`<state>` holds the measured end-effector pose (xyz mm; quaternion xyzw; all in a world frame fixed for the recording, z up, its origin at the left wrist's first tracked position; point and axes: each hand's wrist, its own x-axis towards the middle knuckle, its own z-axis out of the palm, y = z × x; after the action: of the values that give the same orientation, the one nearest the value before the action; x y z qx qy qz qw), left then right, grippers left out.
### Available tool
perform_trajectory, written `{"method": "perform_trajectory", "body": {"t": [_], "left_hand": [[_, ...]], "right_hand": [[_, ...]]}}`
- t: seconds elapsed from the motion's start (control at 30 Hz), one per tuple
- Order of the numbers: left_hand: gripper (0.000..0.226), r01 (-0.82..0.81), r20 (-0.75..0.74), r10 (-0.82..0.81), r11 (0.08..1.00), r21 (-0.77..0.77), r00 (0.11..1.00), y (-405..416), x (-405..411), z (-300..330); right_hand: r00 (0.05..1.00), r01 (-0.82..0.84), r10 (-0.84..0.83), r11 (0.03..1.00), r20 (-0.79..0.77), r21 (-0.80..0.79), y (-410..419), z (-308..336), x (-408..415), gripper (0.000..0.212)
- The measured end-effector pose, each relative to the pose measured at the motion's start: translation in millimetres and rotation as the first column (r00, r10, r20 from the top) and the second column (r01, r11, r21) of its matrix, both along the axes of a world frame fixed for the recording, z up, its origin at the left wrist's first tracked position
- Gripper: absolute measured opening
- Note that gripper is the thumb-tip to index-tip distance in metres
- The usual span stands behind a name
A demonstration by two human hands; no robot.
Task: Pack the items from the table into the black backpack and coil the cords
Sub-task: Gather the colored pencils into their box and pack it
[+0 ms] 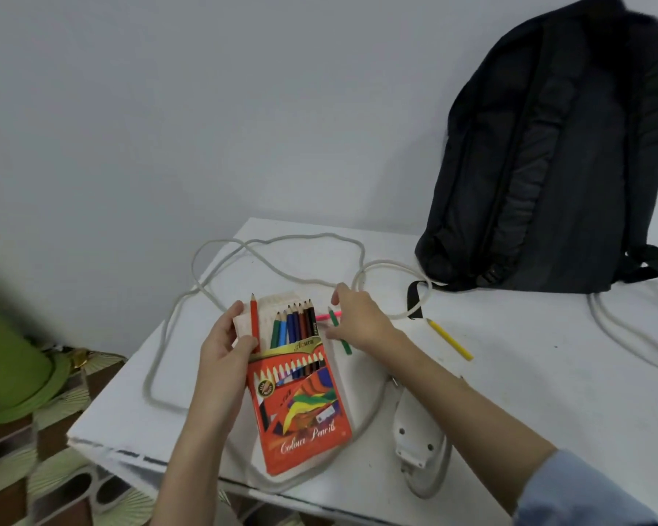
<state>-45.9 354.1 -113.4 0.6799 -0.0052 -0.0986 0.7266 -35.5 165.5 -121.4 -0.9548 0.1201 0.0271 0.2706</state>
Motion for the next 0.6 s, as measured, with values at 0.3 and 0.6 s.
{"method": "perform_trajectory", "body": {"t": [0.3,0.6], "left_hand": [[0.05,0.042,-0.03,-0.042,0.999,-0.007,0.999,3.3,0.2,-5.6],[0.05,0.102,-0.043,-0.103,0.994,-0.033,0.994,1.6,-6.6,-3.5]], "right_hand": [[0.987,0.159,-0.157,0.941,-0.034,0.299,-13.6,10.1,8.7,0.011],[0.999,0.003,-0.005,1.0,0.044,0.031,-17.3,-4.3,18.0,0.023]]}}
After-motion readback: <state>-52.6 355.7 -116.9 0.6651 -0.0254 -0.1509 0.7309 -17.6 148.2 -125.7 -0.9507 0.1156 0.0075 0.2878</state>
